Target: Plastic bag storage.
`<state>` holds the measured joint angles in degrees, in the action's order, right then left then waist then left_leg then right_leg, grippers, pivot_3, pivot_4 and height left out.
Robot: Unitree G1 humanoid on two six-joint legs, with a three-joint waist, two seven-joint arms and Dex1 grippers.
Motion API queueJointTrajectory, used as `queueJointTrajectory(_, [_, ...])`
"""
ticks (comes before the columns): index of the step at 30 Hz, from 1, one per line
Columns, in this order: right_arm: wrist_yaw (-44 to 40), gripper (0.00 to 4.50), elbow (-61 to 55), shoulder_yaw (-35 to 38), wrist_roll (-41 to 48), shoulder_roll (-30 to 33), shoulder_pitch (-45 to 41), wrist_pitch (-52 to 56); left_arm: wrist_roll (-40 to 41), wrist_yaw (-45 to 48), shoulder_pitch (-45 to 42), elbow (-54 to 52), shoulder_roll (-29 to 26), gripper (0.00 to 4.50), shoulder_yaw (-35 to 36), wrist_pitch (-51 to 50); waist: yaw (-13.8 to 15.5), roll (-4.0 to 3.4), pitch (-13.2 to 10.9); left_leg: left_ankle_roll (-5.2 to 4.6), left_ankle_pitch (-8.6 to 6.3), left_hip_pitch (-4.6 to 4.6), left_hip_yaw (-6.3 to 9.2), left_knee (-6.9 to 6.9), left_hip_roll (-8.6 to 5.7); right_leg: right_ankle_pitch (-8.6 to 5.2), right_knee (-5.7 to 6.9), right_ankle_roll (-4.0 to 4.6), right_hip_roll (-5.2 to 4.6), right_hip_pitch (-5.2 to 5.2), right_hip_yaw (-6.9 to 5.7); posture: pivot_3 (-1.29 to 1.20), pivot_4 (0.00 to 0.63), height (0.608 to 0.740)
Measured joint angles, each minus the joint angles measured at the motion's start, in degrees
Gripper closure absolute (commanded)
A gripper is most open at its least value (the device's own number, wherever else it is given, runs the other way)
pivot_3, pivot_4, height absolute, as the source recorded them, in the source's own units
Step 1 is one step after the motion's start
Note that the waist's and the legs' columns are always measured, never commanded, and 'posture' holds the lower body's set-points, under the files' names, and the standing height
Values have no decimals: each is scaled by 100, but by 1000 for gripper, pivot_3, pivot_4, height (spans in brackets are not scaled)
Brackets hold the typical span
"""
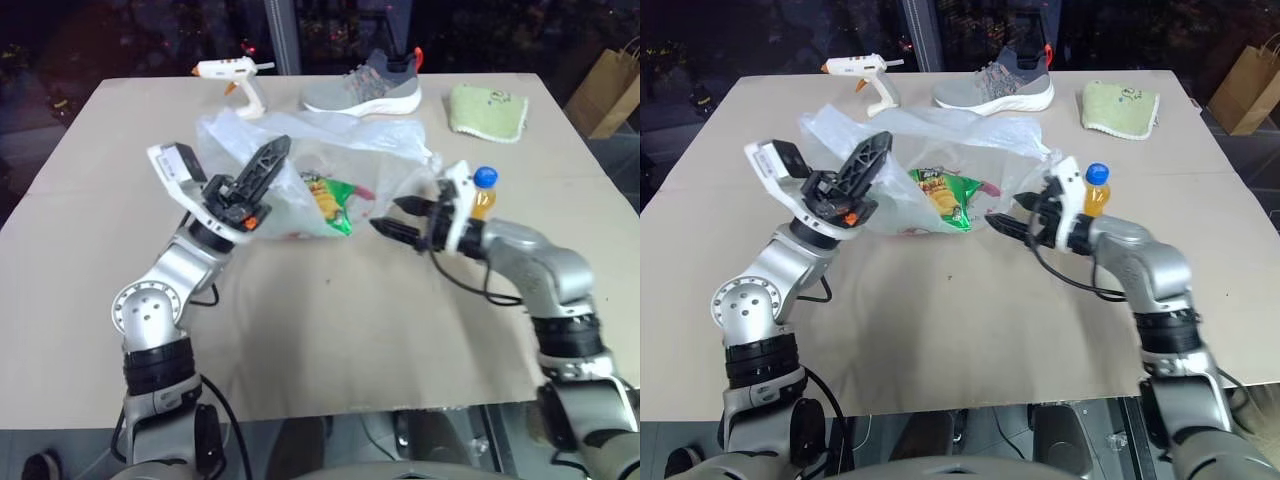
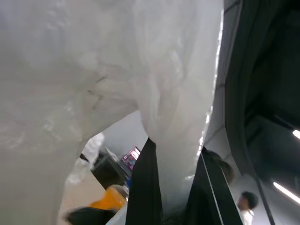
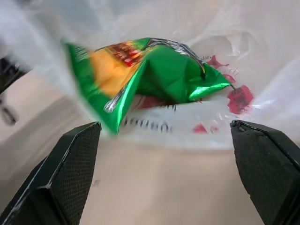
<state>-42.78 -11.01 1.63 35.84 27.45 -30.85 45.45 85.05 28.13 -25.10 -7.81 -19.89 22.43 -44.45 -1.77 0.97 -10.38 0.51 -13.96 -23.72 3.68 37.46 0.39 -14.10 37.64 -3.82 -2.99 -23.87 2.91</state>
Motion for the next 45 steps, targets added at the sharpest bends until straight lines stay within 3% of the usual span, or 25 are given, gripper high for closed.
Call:
queueJointTrajectory(2, [0,29,-223,393,126,217,-42,-76,18,-60,0,-1,1,4500,11,22,-14,0,0,0,0,5,0,0,2,0,6,0,3,1,1,0,150,740])
queueJointTrajectory(5, [542,29,-133,1217,284,363,-857,-139,77,-194,-6,-8,60,4500,14,72,-61,-1,-1,-1,0,18,-6,0,4,0,25,0,10,1,11,0,150,740])
queueJointTrajectory(7, [573,29,-129,1350,184,729,-1012,-246,96,-244,3,-11,99,4500,19,110,-34,5,2,-1,1,20,4,0,7,-1,19,2,13,10,1,0,150,740])
queueJointTrajectory(11, [563,29,173,833,-550,1172,-424,-397,161,-360,61,-45,197,4500,75,201,-13,30,17,0,1,11,-3,2,3,0,3,0,5,13,4,0,150,740])
queueJointTrajectory(15, [581,29,486,350,-857,926,-45,-464,162,-376,79,-110,284,4500,-10,235,-27,27,16,0,1,13,-9,5,1,1,11,-1,2,10,10,0,150,740])
queueJointTrajectory(20, [550,29,549,271,-817,763,29,-244,167,-469,154,-318,337,4500,-55,260,-23,22,13,1,2,13,-6,5,3,0,12,0,5,9,9,0,150,740])
queueJointTrajectory(25, [570,1756,691,280,-870,658,56,-305,166,-513,278,-347,337,4500,-54,283,-21,22,13,1,2,14,-6,5,3,0,13,0,6,9,9,0,150,740])
queueJointTrajectory(29, [551,1953,709,298,-816,624,10,-279,166,-531,281,-357,336,4500,-56,293,-28,21,13,1,2,13,-5,5,3,0,13,0,7,8,9,0,150,740])
queueJointTrajectory(37, [700,1953,102,604,553,-701,-1248,135,162,-518,282,-381,336,4500,-118,322,-60,5,2,1,2,11,1,4,12,0,18,2,15,2,4,0,150,740])
queueJointTrajectory(42, [944,1953,505,-237,53,-1544,-1502,-345,167,-509,276,-389,392,4500,-170,371,-11,5,4,6,5,4,5,12,3,1,18,1,7,3,-2,0,150,740])
queueJointTrajectory(45, [1321,1953,1660,-578,-748,-2109,-1798,-1064,177,-496,279,-394,409,4500,-122,409,-36,5,4,27,17,7,0,18,0,2,24,0,5,3,4,0,150,740])
